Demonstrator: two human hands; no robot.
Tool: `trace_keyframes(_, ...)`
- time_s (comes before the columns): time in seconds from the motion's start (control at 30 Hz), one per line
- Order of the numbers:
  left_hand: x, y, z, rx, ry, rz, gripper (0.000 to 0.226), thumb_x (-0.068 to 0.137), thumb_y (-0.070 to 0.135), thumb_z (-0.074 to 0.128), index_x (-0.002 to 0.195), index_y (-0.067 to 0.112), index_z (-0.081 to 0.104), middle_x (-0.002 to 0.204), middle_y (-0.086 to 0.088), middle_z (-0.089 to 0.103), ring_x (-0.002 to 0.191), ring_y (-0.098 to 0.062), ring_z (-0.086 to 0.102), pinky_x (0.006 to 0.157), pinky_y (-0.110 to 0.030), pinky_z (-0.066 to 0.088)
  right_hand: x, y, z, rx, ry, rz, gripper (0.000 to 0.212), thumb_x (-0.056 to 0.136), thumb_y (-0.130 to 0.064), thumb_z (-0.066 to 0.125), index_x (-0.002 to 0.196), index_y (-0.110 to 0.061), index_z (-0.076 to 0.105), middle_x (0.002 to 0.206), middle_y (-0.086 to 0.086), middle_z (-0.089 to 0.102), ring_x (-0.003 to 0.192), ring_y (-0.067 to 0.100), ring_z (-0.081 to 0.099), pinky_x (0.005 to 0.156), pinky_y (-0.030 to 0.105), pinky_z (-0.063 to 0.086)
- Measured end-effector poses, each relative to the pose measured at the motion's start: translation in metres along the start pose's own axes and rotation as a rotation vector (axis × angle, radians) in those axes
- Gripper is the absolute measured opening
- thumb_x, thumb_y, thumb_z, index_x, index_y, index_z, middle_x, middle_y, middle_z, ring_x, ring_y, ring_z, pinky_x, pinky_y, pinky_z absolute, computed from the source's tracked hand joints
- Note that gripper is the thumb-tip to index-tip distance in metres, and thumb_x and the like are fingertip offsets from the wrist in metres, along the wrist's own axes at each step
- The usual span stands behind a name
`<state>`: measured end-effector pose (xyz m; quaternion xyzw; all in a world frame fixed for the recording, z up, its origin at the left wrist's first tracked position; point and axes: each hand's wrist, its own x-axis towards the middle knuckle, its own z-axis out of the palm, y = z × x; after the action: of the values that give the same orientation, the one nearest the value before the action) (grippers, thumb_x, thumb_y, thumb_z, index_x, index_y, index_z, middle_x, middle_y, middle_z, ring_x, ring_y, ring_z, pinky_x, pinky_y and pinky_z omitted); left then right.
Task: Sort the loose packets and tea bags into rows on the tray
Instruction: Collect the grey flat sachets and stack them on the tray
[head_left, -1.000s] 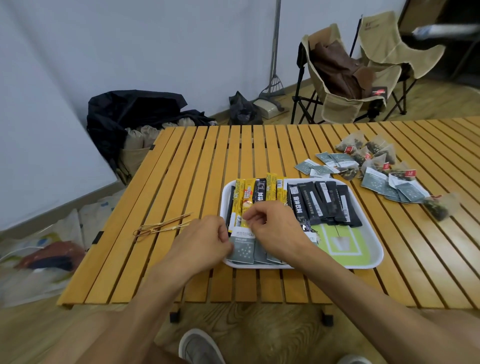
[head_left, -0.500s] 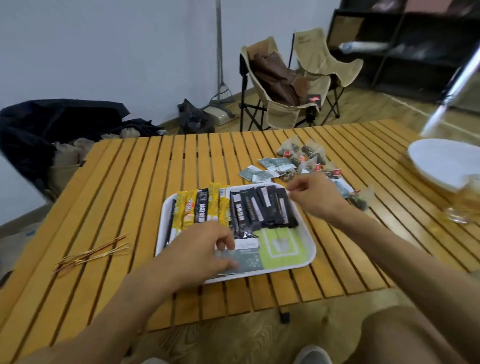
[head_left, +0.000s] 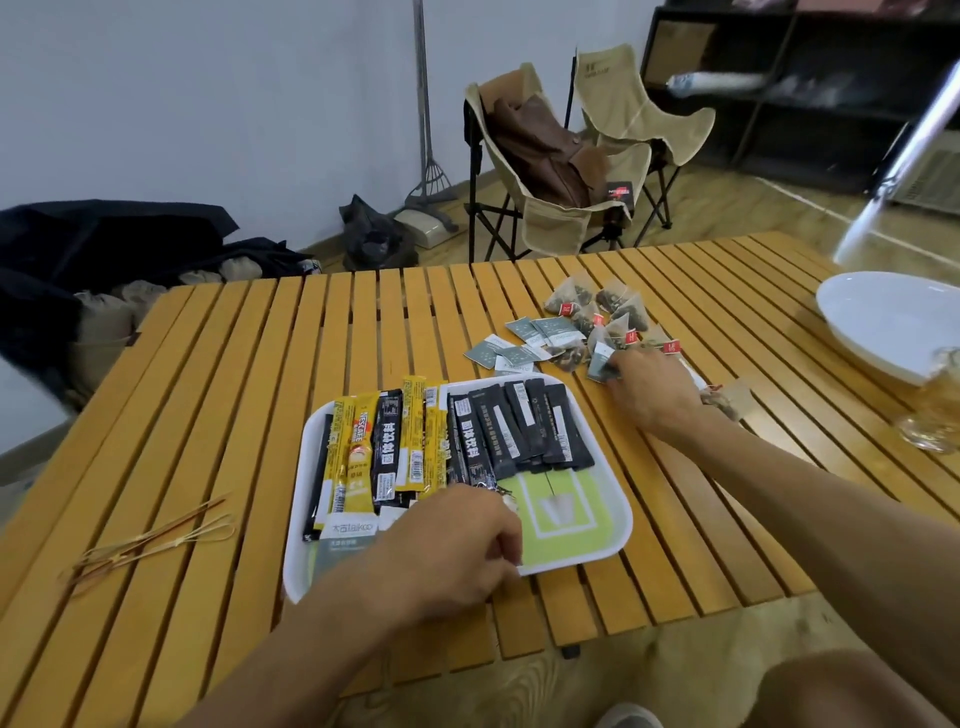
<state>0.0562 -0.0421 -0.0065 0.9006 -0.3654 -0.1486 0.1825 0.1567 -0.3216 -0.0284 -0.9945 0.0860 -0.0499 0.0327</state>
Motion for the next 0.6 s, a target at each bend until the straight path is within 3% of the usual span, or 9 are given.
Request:
trace_keyframes(0.13,-0.001,-0.006,-0.004,-0.106,0.029,-0.028,0.013,0.091,0.034,0.067,0.09,0.023,0.073,0.087,0.012,0.066,0.078,-0.001,0.058,0.07,-0.02,0.048,-0.011,0.004,-0.004,-0.04,0.02,-0.055,0.021,0.095,-0.012,0.049,0.096,-0.011,0.071,0.098,0.01,0.071,0.09,0.027,0.065,0.082,0.046,0.057)
trace_keyframes(0.27,-0.002,-0.014,-0.008,-0.208,0.159,-0.083,0.012,0.095,0.034,0.062,0.093,0.026,0.071,0.082,0.015,0.063,0.074,0.002,0.055,0.063,-0.015,0.041,-0.033,-0.005,-0.018,0.127,0.129,-0.072,0.02,0.1,-0.018,0.051,0.1,-0.013,0.071,0.101,0.005,0.071,0.089,0.023,0.065,0.078,0.045,0.058)
trace_keyframes(0.4,0.0,-0.018,-0.017,-0.502,0.355,-0.196,0.015,0.098,0.038,0.055,0.094,0.032,0.068,0.082,0.011,0.068,0.072,0.0,0.062,0.062,-0.017,0.045,-0.078,-0.05,-0.034,0.364,0.23,-0.302,0.013,0.097,-0.015,0.061,0.1,-0.013,0.074,0.101,0.001,0.07,0.084,0.014,0.063,0.078,0.034,0.058)
trace_keyframes(0.5,0.0,-0.021,-0.027,-0.755,0.523,-0.307,0.02,0.098,0.043,0.054,0.112,0.031,0.062,0.085,0.006,0.074,0.073,-0.003,0.068,0.061,-0.023,0.047,-0.112,-0.089,-0.042,0.417,0.26,-0.477,0.011,0.092,-0.01,0.068,0.099,-0.011,0.077,0.104,0.002,0.07,0.084,0.014,0.065,0.077,0.031,0.058)
trace_keyframes(0.6,-0.008,-0.03,-0.037,-0.837,0.62,-0.339,0.017,0.096,0.032,0.061,0.114,0.031,0.06,0.077,0.005,0.074,0.066,-0.001,0.066,0.057,-0.021,0.049,-0.129,-0.117,-0.044,0.48,0.218,-0.537,0.013,0.092,-0.008,0.069,0.102,-0.007,0.078,0.112,0.004,0.069,0.093,0.016,0.066,0.08,0.03,0.059)
